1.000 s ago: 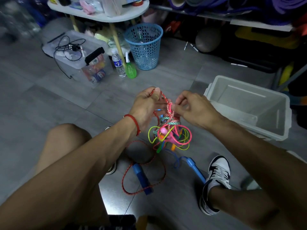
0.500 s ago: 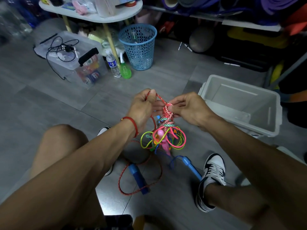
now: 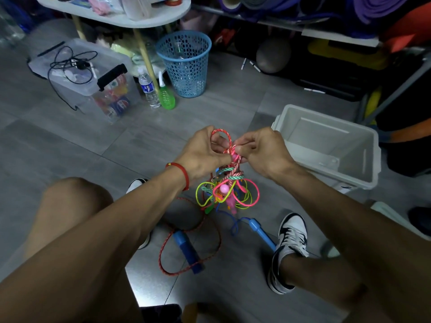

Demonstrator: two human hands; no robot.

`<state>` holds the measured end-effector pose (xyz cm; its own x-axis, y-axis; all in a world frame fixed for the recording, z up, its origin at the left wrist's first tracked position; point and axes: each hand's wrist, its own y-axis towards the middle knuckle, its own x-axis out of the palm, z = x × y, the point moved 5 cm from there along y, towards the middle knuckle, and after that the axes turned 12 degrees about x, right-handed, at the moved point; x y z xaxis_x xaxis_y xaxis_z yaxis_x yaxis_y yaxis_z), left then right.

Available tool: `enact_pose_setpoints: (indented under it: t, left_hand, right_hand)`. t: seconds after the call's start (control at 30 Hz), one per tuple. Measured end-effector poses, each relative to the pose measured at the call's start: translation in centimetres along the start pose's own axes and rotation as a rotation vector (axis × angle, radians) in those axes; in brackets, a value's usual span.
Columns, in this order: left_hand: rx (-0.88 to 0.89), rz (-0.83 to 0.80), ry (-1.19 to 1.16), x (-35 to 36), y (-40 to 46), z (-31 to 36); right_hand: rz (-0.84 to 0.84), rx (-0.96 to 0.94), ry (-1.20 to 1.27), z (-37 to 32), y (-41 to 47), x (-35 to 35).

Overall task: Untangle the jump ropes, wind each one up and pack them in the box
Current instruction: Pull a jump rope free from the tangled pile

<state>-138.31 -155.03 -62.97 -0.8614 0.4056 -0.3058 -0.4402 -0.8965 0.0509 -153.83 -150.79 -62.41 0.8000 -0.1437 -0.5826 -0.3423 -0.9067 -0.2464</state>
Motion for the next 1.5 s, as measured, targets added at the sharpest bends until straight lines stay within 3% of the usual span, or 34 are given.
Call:
enact_pose_setpoints:
  t: [0.13,0.3,0.53,0.67,0.8,0.9,0.97,1.07,1.3,1.37,1.5]
  left_hand:
    - [0.097,-0.084,0.364,-0.8,-0.3,-0.6]
    - [0.113,-0.096,0.441,-0.5,-0.6,-0.4]
    - [0.134,-0.138,0.12,0.3,-0.3,0.6]
    - [0.064,-0.044,-0.016,0.7,-0.4,0.9]
    - [0.013,0.028,-0.088,0.6,-0.4,1.4]
    - [0.007,0.025,-0.134,0.5,-0.2,2.0]
    - [0.022,0.013,-0.113,0.4,-0.3,2.7]
    - [0.013,0.083,-0.199,-0.1,-0.5,3.3]
    - [-0.256,0.318,-0.188,-3.5,0.4,0.0]
    - [-0.269,0.215,-0.085,-3.1,0.8,-0.8]
    - [-0.099,-0.134,0.057,0.5,-0.2,-0.9]
  right_hand:
    - [0.137,0.027,0.024,0.4,1.1,-2.2]
    - [0.173,-0.032,-0.085,-0.3,1.1,-4.5]
    - [-0.027,-0.187,-0.125,-1.7,0.4,-3.2]
    - [-0.101,-0.208,-0.053,-1.4,0.4,-2.5]
    - [-0.212,-0.155,0.139,-1.0,-0.2,-1.2]
    - [-0.405,-0.061,0.333,-0.7,-0.9,0.6]
    - [-0.449,-0.083,0.187,0.3,-1.0,1.8]
    - [-0.356,-0.129,-0.396,3.1,-0.5,2.9]
    - [-0.136,-0.094,-0.306,3.0,2.6,-0.5]
    - [-0.14,-0.137,-0.272,1.5,2.4,-1.8]
    - [-0.316,-0.279,-0.14,-1.4,0.9,-2.2]
